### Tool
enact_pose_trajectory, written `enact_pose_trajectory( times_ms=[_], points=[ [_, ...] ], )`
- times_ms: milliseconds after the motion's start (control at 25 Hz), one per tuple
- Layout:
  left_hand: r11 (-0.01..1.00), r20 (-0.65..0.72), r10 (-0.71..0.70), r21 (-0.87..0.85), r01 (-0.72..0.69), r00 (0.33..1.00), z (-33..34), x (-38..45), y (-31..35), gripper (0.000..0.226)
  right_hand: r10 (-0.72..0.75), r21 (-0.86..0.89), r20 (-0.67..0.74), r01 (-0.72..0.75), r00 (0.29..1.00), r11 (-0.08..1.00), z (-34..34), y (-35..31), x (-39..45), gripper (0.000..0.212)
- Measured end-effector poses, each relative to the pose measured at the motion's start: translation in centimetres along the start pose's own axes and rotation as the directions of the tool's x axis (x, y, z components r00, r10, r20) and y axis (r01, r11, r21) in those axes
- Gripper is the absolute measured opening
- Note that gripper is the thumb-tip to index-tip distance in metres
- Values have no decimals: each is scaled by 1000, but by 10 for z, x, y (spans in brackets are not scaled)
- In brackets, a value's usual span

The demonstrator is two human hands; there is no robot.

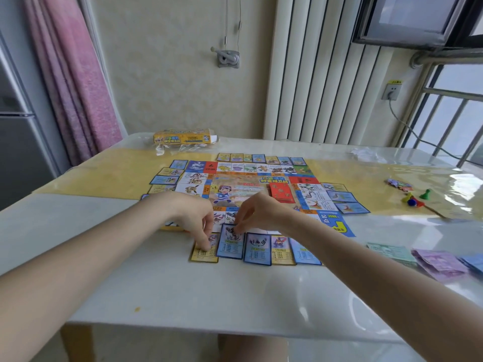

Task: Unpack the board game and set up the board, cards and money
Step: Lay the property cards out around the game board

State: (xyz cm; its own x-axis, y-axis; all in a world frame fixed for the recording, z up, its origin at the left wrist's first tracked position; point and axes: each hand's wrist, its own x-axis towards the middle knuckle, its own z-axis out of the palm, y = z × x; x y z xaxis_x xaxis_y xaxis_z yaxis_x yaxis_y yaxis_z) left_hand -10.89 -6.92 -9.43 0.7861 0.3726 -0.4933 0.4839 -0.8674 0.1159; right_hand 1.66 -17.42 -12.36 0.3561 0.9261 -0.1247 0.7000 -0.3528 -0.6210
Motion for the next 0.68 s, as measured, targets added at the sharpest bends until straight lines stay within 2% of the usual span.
enact_pose_trajectory(
  times_ms=[160,320,440,680],
  points=[
    [999,12,-10,48,10,1000,1,5,6,18,-71,-112,13,72,997,991,3,3,-4,21],
    [1000,41,12,25,-13,999,-5,3,8,17,-106,-91,13,107,994,990,4,5,-6,21],
    [994,10,91,-70,-90,996,-11,2,10,13,-125,-65,-53,122,991,990,-16,10,-10,18],
    [977,-35,190,-93,-192,981,-3,15,30,17,-123,-238,156,158,980,958,-29,35,-25,22]
  ],
)
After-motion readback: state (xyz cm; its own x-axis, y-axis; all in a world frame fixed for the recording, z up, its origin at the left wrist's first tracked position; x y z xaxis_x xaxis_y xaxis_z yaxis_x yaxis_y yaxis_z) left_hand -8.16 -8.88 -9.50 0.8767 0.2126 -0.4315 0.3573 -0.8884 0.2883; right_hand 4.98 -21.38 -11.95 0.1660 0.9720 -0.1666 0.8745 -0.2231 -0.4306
